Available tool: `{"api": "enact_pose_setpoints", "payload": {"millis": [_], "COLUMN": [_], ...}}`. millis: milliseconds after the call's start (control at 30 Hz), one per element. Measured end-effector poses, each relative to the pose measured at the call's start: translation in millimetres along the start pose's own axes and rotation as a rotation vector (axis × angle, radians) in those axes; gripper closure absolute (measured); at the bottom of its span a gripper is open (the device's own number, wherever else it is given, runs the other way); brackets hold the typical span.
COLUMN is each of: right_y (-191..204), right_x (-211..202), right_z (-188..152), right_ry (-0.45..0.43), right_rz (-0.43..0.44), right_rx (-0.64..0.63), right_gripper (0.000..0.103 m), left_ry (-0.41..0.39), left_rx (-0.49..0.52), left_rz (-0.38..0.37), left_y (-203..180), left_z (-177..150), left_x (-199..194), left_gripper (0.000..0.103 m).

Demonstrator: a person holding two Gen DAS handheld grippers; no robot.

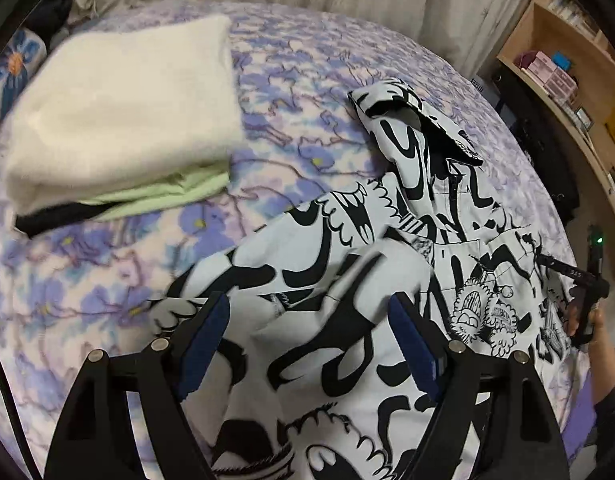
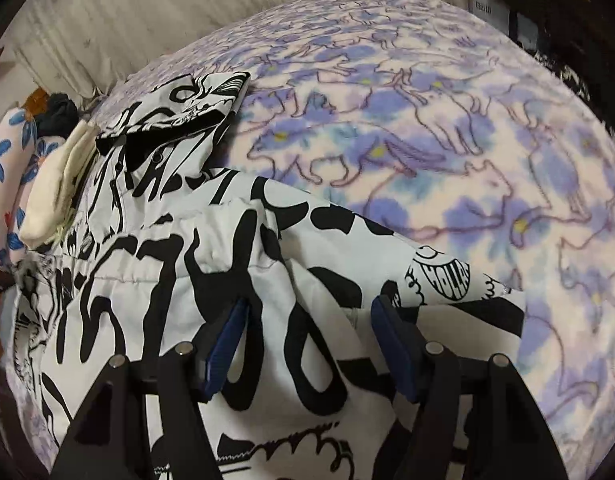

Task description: Fold large clothes

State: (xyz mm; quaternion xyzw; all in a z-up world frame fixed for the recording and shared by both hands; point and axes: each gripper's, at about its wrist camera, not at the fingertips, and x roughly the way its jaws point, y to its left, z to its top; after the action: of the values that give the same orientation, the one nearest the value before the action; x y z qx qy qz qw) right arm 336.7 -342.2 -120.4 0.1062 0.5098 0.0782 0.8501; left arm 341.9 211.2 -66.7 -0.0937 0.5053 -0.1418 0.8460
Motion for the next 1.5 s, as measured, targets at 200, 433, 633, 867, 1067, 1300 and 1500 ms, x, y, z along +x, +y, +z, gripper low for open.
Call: {"api": "enact_pose_setpoints", "payload": {"millis": [200,433,633,867,1067,1300,1500], "right_y": [-6,2,18,29,18,15,29], "right_x": [2,10,-9,-58,9,28,-6], "right_z": [-1,-1,-9,5,20,16,13], "right_ry": [-0.003,-0.021,-0.078,-0.279,-0.141,-0.105,-0.182], "right_rz": [0.056,0.036,-0.033,-0.063,-0.152,-0.201,-0.18], "right_rx": [0.012,-0.026,-0.073,0.006,0.054,0.087,0.123], "right_gripper": [0.037,0.048,0.093,0.095,0.094,0.077,0.07], "left_ry": [-0.003,0.054,0.023,-0.109,0.004,-0.017,-0.157], "left_rx": [0.15,0.182,0.17,0.042,-0.016,-0.192,-0.183], "left_rz": [-0.068,0.097,0.146,0.173,0.286,0.143,0.214], "left_y": [-14,-13,-22,-30,-12,28,18], "left_z": [-8,-6,-8,19,25,12,8], "left_x": [-8,32,39,8,68,77,26], "left_gripper": [0.023,0.053,0.095,0.096,0.095,0.082,0.067]}}
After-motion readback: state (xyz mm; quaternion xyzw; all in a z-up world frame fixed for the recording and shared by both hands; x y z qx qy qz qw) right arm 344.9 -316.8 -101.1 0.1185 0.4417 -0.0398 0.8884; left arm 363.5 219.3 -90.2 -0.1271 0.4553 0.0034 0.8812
